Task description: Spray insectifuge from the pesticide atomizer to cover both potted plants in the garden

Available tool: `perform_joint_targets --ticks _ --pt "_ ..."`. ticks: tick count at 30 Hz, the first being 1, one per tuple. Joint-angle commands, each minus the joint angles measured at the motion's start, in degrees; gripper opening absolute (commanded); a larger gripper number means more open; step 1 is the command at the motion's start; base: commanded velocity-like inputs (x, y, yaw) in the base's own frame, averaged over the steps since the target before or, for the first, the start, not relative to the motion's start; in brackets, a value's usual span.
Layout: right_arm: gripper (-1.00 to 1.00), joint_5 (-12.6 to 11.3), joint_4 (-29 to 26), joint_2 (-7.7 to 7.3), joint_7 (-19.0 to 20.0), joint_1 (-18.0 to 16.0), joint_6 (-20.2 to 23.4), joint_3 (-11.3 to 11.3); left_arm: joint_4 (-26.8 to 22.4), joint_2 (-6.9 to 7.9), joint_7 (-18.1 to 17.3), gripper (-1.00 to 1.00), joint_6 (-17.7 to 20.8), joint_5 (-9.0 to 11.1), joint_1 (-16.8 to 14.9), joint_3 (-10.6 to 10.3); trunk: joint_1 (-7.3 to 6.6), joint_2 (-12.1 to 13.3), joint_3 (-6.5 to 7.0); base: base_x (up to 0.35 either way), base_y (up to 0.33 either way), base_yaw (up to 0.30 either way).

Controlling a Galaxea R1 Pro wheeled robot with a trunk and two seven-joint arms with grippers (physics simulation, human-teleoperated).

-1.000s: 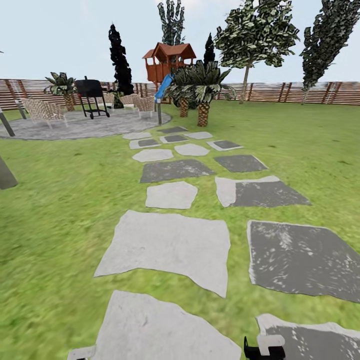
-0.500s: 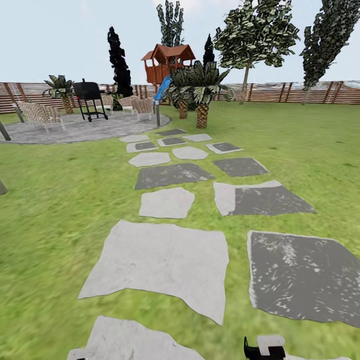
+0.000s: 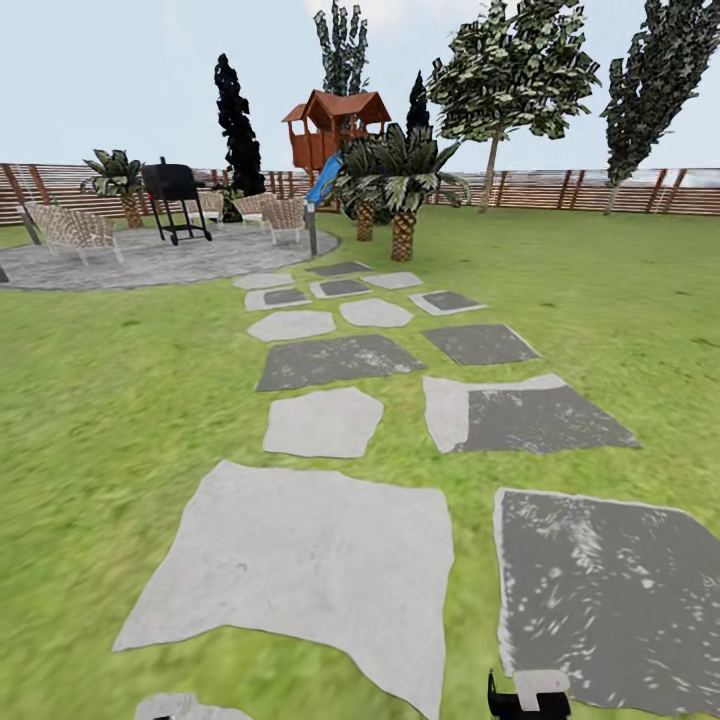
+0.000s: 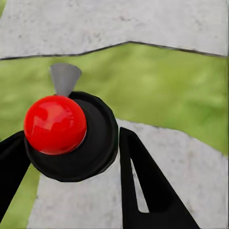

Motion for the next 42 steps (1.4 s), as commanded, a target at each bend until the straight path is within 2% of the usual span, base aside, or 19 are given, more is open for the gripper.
perform_joint_targets --ticks 1,13,15,18,21,34,42 --pt "1.0 0.6 0.1 0.0 -0.3 0.0 -0.1 -0.3 0.1 0.02 -0.1 -1.0 -0.2 0.6 0.0 -0.5 0.02 0.0 -0.05 0.34 -0.128 0.0" --pt "1.0 0.2 -0.1 -0.05 -0.4 0.0 -0.2 -0.5 0.1 0.11 -0.1 -1.0 -0.2 0.6 0.0 -0.5 0.02 0.0 -0.05 0.339 -0.128 0.0" --pt "1.0 -1.0 -0.2 -0.13 -0.5 0.0 -0.2 -0.9 0.1 0.11 -0.1 -1.0 -0.2 0.6 0.0 -0.5 0.02 0.0 -0.05 0.339 -0.127 0.0" --pt "1.0 -5.8 -0.3 -0.21 -0.3 0.0 -0.2 -2.8 0.1 0.11 -0.1 -1.0 -0.2 0.6 0.0 -0.5 0.02 0.0 -0.05 0.339 -0.127 0.0" --pt "1.0 -7.2 -0.1 -0.2 -0.2 0.0 -0.2 -3.0 0.1 0.05 -0.1 -1.0 -0.2 0.6 0.0 -0.5 0.02 0.0 -0.05 0.339 -0.127 0.0" --pt "1.0 -7.3 0.0 0.04 0.0 0.0 -0.2 -3.0 0.1 -0.05 -0.1 -1.0 -0.2 0.6 0.0 -0.6 0.02 0.0 -0.05 0.339 -0.127 0.005" --pt "1.0 -7.3 0.1 0.09 0.1 0.0 -0.2 -3.0 0.1 -0.07 -0.1 -1.0 -0.2 0.6 0.0 -0.5 0.02 0.0 -0.05 0.339 -0.128 0.239"
